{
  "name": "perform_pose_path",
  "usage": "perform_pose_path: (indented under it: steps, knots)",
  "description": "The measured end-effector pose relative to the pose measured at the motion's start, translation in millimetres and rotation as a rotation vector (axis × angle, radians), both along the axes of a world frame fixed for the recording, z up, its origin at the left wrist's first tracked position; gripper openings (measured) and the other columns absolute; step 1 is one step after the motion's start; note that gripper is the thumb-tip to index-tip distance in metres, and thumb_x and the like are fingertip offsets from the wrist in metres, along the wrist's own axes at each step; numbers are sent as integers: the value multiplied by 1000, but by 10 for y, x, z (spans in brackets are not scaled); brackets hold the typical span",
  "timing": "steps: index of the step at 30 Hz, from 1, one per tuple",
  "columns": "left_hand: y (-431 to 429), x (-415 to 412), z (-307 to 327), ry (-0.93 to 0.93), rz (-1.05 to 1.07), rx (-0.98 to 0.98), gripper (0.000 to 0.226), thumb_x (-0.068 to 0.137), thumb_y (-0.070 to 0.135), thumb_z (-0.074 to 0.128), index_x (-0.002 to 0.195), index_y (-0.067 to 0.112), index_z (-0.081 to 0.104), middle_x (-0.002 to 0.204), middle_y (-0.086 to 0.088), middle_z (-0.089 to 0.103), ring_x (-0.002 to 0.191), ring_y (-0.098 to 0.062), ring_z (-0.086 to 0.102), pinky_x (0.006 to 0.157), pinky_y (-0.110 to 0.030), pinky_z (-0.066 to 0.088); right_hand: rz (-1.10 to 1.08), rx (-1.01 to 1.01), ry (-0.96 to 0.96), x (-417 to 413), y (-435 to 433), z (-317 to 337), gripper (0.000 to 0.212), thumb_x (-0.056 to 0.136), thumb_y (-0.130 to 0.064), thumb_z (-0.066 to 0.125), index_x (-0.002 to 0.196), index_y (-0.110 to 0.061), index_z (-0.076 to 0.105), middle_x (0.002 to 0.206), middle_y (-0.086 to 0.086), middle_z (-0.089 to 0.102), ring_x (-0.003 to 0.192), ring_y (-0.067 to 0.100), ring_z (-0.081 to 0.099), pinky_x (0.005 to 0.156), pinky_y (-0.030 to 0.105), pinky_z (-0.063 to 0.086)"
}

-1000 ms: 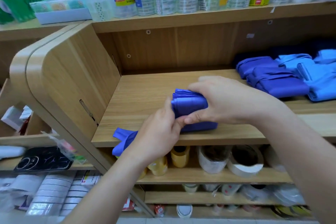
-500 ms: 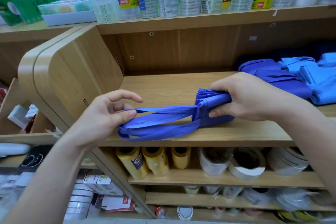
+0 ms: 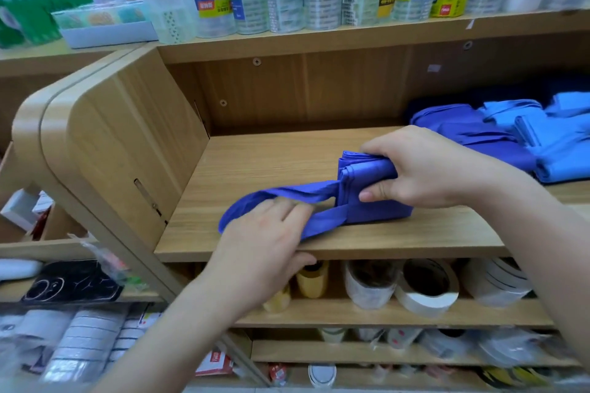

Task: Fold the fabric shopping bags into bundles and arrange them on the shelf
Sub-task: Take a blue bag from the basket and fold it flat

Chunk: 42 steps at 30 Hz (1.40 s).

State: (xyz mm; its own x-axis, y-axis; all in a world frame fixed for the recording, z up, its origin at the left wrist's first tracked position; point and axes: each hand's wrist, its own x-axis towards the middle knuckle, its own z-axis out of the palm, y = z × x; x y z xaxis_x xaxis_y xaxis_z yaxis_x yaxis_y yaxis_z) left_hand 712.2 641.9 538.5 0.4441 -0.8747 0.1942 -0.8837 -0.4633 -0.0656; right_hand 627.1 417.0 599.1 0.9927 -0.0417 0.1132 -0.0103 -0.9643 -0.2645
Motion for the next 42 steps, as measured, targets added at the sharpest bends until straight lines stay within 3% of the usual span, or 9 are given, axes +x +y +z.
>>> perform_pose_path:
  steps: [7,10,16,23,28,31,34,38,42]
  knots:
    - [403,169,387,910,-211,81,25,78,23,80,64,19,59,60,4,53,58,-6,47,57,-30,39,1,135,-16,-13,-127,-27,28,78,-35,79,70,-22,55,66,-8,56,66,9,53,59,30,39]
    - [507,228,487,1290,-451,-160,8,79,29,80,79,25,73,83,-7,71,76,-10,64,70,-24,48,-2,215,-29,-12,-156,-33,24,79,-33,79,74,-23,58,68,-10,59,66,9,54,58,28,40]
    - [239,278,416,1918,-688,-646,50,86,0,59,136,1,54,131,-19,60,95,-38,70,90,-50,54,-9,242,7,-66,-83,29,43,79,-37,78,109,-41,47,90,-13,66,83,9,61,74,36,50]
    - [-163,148,515,1632,-216,-956,72,63,-15,71,124,23,66,129,2,65,54,-8,59,54,-18,54,5,-158,-47,-174,171,150,54,86,-34,71,113,-47,26,104,-12,51,82,16,56,75,41,49]
    - [-296,212,523,1721,-211,-930,79,60,14,91,131,21,58,132,1,63,123,-15,55,68,-28,62,44,-432,-119,-209,318,79,82,92,-24,59,133,-61,-2,93,-3,31,61,18,48,46,30,35]
    - [-435,120,552,1671,-166,-895,54,79,17,73,131,21,57,130,5,64,129,-23,50,91,-41,50,26,-472,-86,-143,394,11,50,89,-22,53,123,-48,28,87,-3,26,56,13,35,45,27,18]
    - [-527,22,639,1778,-160,-1060,55,79,30,68,131,15,56,127,0,67,95,-15,66,75,-23,58,29,-315,-261,-59,392,-23,13,89,-42,50,99,-36,45,80,-5,36,56,20,47,42,25,20]
    - [-459,-12,625,1898,-89,-1266,48,85,25,56,129,7,56,121,-7,69,78,-14,73,62,-19,58,110,95,-115,19,214,29,32,94,-54,43,103,-35,67,91,-5,61,87,17,61,73,40,49]
    - [-203,119,546,1450,128,-1247,24,86,4,62,108,12,67,100,-2,74,77,-14,69,60,-22,56,259,503,48,-10,2,110,22,93,-40,56,93,-25,73,94,-10,72,95,7,67,87,34,52]
